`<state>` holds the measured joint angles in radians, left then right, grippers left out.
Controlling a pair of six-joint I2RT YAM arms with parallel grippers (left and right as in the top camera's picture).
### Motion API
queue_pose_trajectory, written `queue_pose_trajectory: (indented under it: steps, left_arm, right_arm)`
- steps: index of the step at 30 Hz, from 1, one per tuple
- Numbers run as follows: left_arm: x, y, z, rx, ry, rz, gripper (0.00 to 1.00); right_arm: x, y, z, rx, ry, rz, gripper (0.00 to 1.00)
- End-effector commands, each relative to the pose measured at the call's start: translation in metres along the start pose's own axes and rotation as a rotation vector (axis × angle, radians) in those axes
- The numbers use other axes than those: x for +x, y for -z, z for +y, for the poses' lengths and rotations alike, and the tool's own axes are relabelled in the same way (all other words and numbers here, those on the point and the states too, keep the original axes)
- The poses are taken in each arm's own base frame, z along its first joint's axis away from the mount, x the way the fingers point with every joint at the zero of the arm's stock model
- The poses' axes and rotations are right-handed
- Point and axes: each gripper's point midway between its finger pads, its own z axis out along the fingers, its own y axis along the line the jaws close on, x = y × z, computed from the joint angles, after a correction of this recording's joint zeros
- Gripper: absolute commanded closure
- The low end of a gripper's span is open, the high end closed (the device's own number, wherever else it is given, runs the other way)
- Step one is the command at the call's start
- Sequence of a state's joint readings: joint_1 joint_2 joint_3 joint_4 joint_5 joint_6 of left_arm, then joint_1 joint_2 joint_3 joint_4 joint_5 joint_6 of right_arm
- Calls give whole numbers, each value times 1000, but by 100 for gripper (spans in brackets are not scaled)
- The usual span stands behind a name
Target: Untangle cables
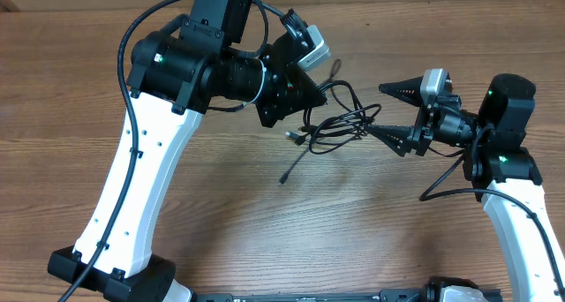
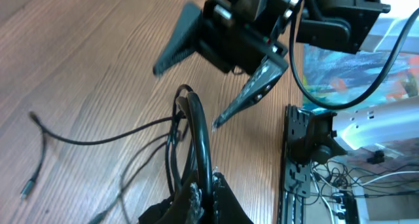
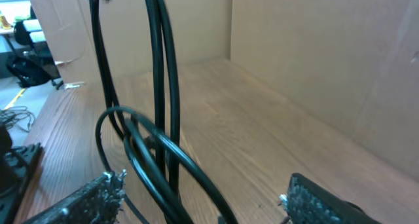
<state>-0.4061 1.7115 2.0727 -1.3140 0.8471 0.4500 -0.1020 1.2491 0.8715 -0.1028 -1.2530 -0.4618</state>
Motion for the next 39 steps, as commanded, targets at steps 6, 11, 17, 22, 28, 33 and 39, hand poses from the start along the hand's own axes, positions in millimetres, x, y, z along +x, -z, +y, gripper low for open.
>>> queue_pose_trajectory:
  steps: [6, 11, 17, 22, 28, 33, 39]
  left_arm:
    - [-21, 2, -14, 66, -82, -86, 96]
    - [-23, 2, -10, 53, -55, -92, 96]
    - [-15, 2, 10, -61, 51, -47, 96]
    - [-2, 6, 40, -243, 222, 3, 96]
    - [19, 15, 62, -403, 356, 64, 96]
    - [29, 17, 63, -429, 392, 100, 96]
    - [43, 23, 75, -529, 515, 129, 96]
  right_arm:
    - [13, -1, 8, -32, -1, 35, 47]
    - [14, -1, 9, -35, -12, 37, 73]
    - [12, -1, 11, -45, -40, 30, 96]
    - [3, -1, 6, -33, -150, 11, 96]
    - [-17, -1, 0, -31, -206, -36, 96]
    - [-38, 1, -1, -47, -240, -81, 96]
    - [-73, 5, 0, -63, -278, -153, 96]
